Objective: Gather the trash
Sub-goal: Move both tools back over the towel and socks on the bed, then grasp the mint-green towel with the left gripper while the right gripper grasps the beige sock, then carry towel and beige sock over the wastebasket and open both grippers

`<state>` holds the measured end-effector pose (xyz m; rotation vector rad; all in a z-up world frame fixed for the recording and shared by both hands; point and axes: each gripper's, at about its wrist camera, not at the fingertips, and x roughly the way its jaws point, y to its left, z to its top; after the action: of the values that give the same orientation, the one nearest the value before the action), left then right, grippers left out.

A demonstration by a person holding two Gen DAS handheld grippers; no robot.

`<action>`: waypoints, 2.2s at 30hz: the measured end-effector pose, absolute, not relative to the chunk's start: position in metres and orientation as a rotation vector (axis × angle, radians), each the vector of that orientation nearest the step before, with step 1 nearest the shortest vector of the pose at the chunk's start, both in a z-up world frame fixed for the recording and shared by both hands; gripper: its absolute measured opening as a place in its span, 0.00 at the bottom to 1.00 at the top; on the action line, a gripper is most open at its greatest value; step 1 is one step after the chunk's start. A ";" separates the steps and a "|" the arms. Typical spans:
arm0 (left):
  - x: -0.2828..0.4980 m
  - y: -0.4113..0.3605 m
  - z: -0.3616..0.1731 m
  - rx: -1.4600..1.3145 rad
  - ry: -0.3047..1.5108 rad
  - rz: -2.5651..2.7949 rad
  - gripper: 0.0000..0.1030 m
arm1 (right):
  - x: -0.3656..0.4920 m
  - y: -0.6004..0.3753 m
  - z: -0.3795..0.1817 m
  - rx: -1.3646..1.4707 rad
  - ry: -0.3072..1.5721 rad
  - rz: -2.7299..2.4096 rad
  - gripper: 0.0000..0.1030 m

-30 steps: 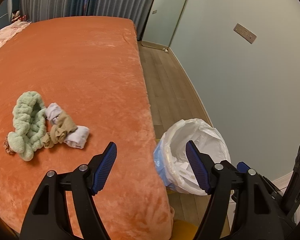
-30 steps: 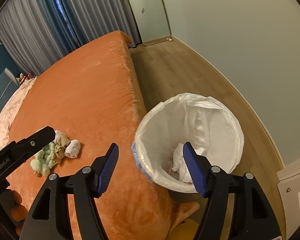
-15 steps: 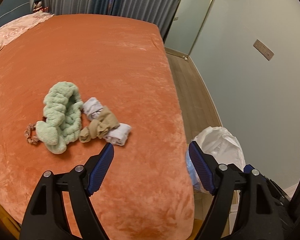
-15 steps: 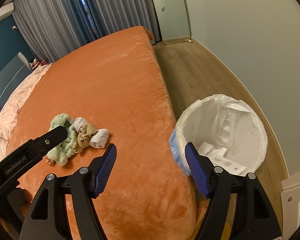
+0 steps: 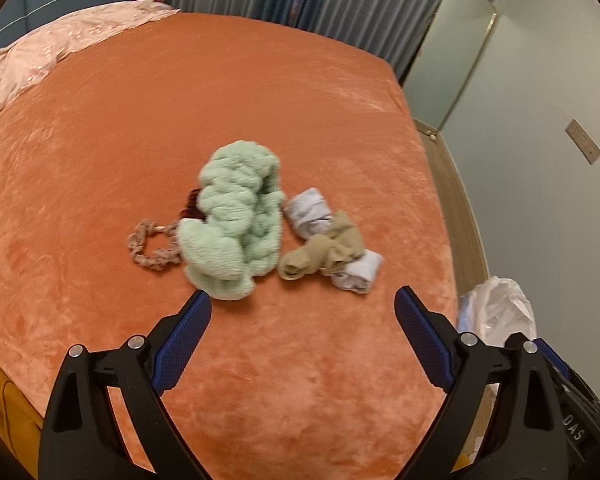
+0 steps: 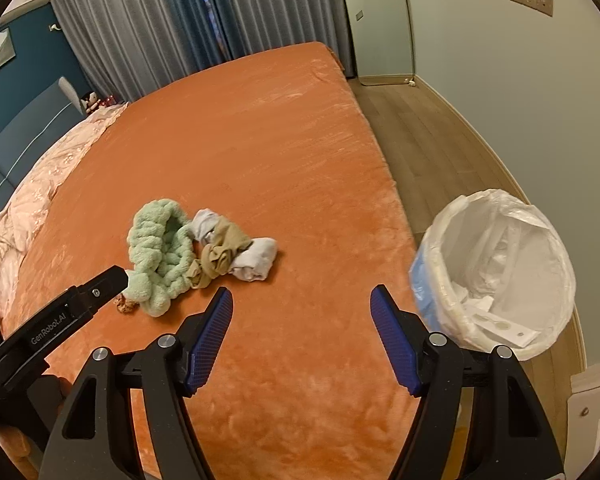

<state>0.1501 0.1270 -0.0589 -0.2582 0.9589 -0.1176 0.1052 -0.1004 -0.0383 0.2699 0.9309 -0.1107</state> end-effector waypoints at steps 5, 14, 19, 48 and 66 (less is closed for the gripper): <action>0.161 0.156 -0.074 -0.251 0.974 -0.052 0.86 | 0.121 -0.077 -0.052 0.241 0.959 -0.086 0.67; 0.189 0.190 -0.107 -0.252 1.023 0.019 0.86 | 0.164 -0.041 -0.082 0.234 1.002 -0.053 0.67; 0.209 0.198 -0.124 -0.284 1.059 0.065 0.86 | 0.194 -0.030 -0.100 0.238 1.028 -0.043 0.67; 0.238 0.170 -0.113 -0.342 1.118 -0.126 0.28 | 0.244 -0.023 -0.126 0.310 1.073 0.029 0.08; 0.172 0.085 0.049 -0.239 0.846 -0.315 0.23 | 0.158 -0.112 0.020 0.372 0.779 -0.007 0.08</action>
<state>0.1721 0.0848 0.0489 -0.2390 0.8464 -0.3146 0.1575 -0.1122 0.0202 0.3717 0.7793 -0.0069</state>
